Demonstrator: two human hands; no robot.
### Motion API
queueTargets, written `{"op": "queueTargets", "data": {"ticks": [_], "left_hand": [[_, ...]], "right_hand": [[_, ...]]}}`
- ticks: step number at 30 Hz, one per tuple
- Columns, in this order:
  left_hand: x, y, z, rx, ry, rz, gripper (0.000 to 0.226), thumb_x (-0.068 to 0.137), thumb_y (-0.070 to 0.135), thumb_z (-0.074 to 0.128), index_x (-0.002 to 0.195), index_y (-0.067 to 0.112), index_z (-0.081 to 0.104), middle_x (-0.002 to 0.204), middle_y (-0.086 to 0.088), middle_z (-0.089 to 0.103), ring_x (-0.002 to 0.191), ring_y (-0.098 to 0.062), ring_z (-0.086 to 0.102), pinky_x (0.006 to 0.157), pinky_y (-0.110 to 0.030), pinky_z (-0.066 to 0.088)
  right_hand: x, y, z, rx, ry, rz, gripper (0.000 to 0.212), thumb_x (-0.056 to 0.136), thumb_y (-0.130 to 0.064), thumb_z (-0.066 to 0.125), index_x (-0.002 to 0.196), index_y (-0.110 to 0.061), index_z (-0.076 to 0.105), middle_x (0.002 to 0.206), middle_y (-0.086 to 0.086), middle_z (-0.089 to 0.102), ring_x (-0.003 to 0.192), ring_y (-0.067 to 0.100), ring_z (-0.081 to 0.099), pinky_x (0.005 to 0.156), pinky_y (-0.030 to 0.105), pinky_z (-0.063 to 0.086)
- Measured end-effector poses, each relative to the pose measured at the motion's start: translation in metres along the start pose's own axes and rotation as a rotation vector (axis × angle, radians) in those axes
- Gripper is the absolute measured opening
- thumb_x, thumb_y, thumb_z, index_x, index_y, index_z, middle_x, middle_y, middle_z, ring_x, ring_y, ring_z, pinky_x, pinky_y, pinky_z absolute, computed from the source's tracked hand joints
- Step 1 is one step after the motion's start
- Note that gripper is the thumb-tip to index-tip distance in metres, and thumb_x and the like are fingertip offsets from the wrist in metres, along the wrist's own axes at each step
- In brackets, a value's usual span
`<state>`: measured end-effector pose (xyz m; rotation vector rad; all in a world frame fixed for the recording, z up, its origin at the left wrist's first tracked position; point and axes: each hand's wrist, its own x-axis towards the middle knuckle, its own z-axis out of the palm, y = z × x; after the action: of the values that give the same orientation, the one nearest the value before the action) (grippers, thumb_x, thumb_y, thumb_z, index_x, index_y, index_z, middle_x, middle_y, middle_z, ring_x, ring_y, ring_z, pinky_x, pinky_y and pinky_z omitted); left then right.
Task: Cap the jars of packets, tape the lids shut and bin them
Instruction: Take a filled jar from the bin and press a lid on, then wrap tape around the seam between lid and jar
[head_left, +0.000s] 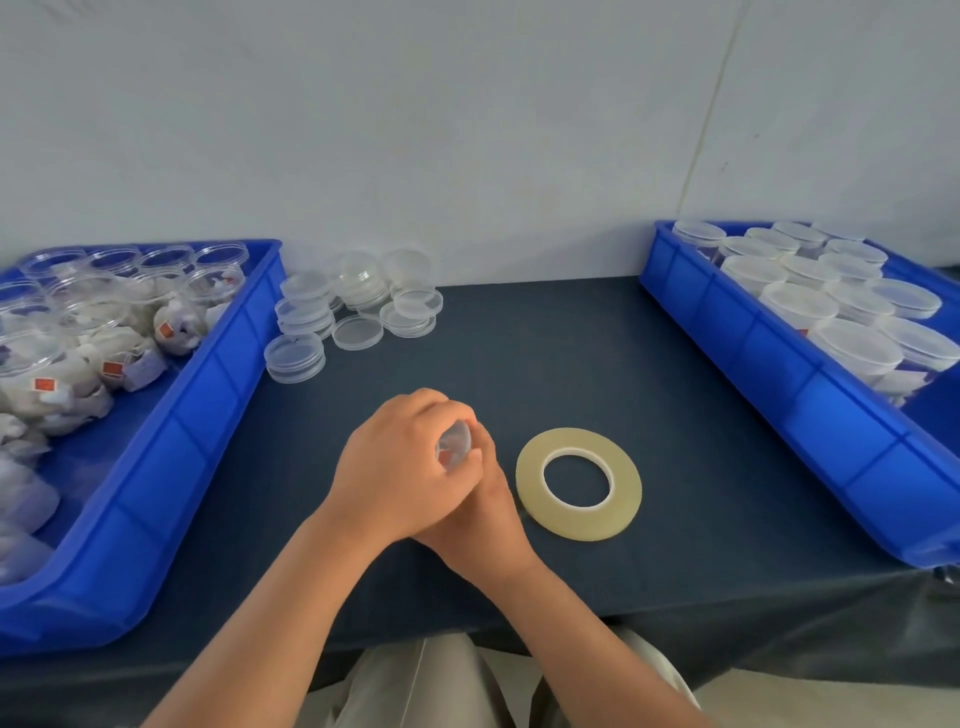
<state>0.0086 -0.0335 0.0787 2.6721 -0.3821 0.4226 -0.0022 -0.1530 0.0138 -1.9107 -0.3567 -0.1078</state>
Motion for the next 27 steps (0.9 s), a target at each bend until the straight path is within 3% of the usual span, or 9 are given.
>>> {"op": "queueTargets", "data": {"ticks": [3, 5, 8, 11, 14, 17, 19, 22, 27], "left_hand": [[0.005, -0.002, -0.004, 0.019, -0.048, 0.01, 0.038, 0.086, 0.057, 0.049, 0.115, 0.042, 0.069, 0.118, 0.021, 0.06, 0.107, -0.004, 0.056, 0.079, -0.027, 0.049], [0.004, -0.005, -0.004, 0.028, -0.062, 0.038, 0.029, 0.091, 0.054, 0.058, 0.116, 0.042, 0.069, 0.119, 0.021, 0.059, 0.107, -0.005, 0.055, 0.078, -0.026, 0.044], [0.001, -0.007, -0.002, 0.022, -0.024, 0.048, 0.025, 0.092, 0.052, 0.066, 0.114, 0.041, 0.071, 0.117, 0.02, 0.061, 0.107, -0.006, 0.057, 0.08, -0.024, 0.042], [0.0, -0.007, 0.0, 0.019, 0.039, 0.096, 0.037, 0.091, 0.061, 0.06, 0.113, 0.036, 0.076, 0.117, 0.017, 0.067, 0.113, -0.01, 0.061, 0.092, -0.028, 0.048], [-0.001, -0.006, -0.001, 0.007, 0.067, 0.124, 0.056, 0.091, 0.07, 0.051, 0.117, 0.031, 0.08, 0.134, 0.009, 0.069, 0.136, -0.017, 0.055, 0.115, -0.04, 0.043], [-0.007, -0.002, -0.005, 0.087, 0.17, 0.206, 0.054, 0.094, 0.066, 0.059, 0.123, 0.024, 0.079, 0.146, -0.004, 0.063, 0.148, -0.029, 0.048, 0.126, -0.052, 0.029], [-0.016, 0.005, -0.006, 0.093, 0.283, 0.291, 0.047, 0.096, 0.058, 0.069, 0.119, 0.019, 0.078, 0.14, -0.005, 0.067, 0.142, -0.03, 0.053, 0.124, -0.054, 0.032], [-0.036, 0.025, -0.003, -0.011, 0.289, 0.284, 0.049, 0.097, 0.058, 0.069, 0.126, 0.018, 0.075, 0.133, 0.004, 0.069, 0.135, -0.018, 0.059, 0.121, -0.043, 0.039], [-0.055, 0.054, -0.001, -0.283, 0.271, 0.124, 0.043, 0.097, 0.053, 0.065, 0.125, 0.022, 0.075, 0.13, 0.016, 0.071, 0.13, -0.001, 0.06, 0.106, -0.028, 0.051]], "right_hand": [[0.002, 0.007, -0.028, -0.379, -0.128, -0.077, 0.091, 0.08, -0.054, 0.088, 0.153, -0.021, 0.047, 0.152, -0.006, 0.049, 0.145, 0.018, 0.042, 0.126, 0.043, 0.027], [-0.004, 0.016, -0.058, -0.5, -0.144, 0.05, 0.096, 0.082, -0.071, 0.076, 0.158, -0.026, 0.041, 0.164, -0.009, 0.04, 0.156, 0.017, 0.028, 0.132, 0.04, 0.019], [-0.019, 0.035, -0.099, -0.809, -0.125, 0.195, 0.094, 0.082, -0.082, 0.064, 0.155, -0.026, 0.043, 0.165, -0.008, 0.037, 0.154, 0.018, 0.03, 0.127, 0.038, 0.023], [-0.029, 0.047, -0.122, -0.884, -0.171, 0.196, 0.065, 0.086, -0.079, 0.063, 0.131, -0.032, 0.06, 0.137, -0.016, 0.055, 0.132, 0.016, 0.051, 0.109, 0.032, 0.042], [-0.034, 0.045, -0.129, -0.955, -0.181, 0.096, 0.041, 0.093, -0.073, 0.057, 0.101, -0.033, 0.054, 0.101, -0.018, 0.056, 0.094, 0.011, 0.054, 0.077, 0.025, 0.039], [-0.04, 0.035, -0.132, -0.824, -0.111, 0.142, 0.039, 0.094, -0.074, 0.052, 0.098, -0.035, 0.051, 0.086, -0.013, 0.06, 0.076, 0.009, 0.056, 0.062, 0.026, 0.041], [-0.046, 0.026, -0.133, -0.631, -0.034, 0.188, 0.04, 0.091, -0.077, 0.051, 0.094, -0.037, 0.049, 0.084, -0.014, 0.062, 0.072, 0.009, 0.058, 0.057, 0.025, 0.041], [-0.057, 0.006, -0.126, -0.399, 0.061, 0.137, 0.048, 0.085, -0.084, 0.047, 0.093, -0.037, 0.05, 0.093, -0.024, 0.061, 0.074, 0.005, 0.058, 0.054, 0.02, 0.042], [-0.075, -0.024, -0.111, -0.191, 0.123, 0.07, 0.048, 0.086, -0.091, 0.046, 0.092, -0.043, 0.048, 0.086, -0.016, 0.061, 0.064, 0.003, 0.052, 0.058, 0.015, 0.043]]}}
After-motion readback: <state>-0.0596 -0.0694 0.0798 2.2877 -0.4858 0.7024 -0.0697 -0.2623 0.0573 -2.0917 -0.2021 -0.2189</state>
